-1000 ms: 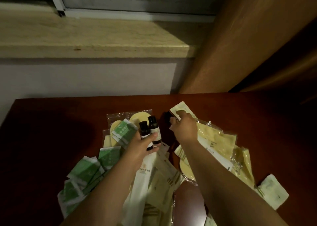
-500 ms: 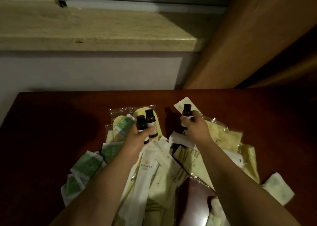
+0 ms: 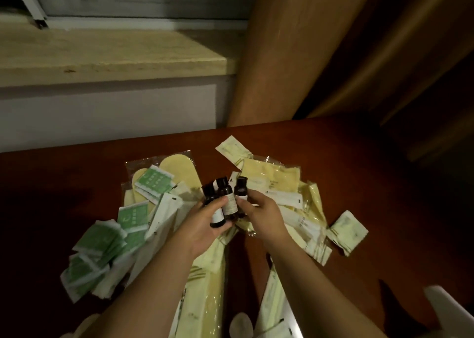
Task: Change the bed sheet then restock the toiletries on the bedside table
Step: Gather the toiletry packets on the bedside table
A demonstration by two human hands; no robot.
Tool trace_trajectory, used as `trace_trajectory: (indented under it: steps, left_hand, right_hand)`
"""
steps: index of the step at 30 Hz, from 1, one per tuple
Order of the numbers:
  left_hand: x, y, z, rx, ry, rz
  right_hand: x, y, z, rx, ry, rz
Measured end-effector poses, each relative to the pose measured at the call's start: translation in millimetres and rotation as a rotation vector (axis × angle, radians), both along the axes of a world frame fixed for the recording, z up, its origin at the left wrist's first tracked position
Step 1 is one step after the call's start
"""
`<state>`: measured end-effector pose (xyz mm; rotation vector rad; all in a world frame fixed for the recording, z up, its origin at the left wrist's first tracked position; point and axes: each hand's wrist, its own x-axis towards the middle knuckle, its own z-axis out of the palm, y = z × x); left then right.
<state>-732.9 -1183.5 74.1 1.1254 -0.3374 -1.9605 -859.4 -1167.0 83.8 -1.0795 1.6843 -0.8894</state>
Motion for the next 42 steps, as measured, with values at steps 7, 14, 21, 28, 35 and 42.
trace_trajectory:
  steps: [7,14,21,28,35,42]
  left_hand:
    - [-3,27,1,0.025,0.036,0.035]
    - [9,33,0,0.009,0.006,0.130]
    - [24,34,0,0.007,-0.012,0.243]
    - [32,37,0,-0.011,-0.010,0.234]
    - [78,54,23,0.045,-0.085,0.540]
    - [117,76,33,0.019,-0.447,0.389]
  right_hand:
    - [15,26,2,-0.117,0.216,0.188]
    - [-16,12,-13,-0.084,0.809,0.232]
    - [-19,35,-52,0.127,0.985,0.449]
    - [0,48,-46,-0.092,0.869,0.414]
    - [92,45,-14,-0.067,0.722,0.703]
    - [94,49,-36,-0.006,0.930,0.760]
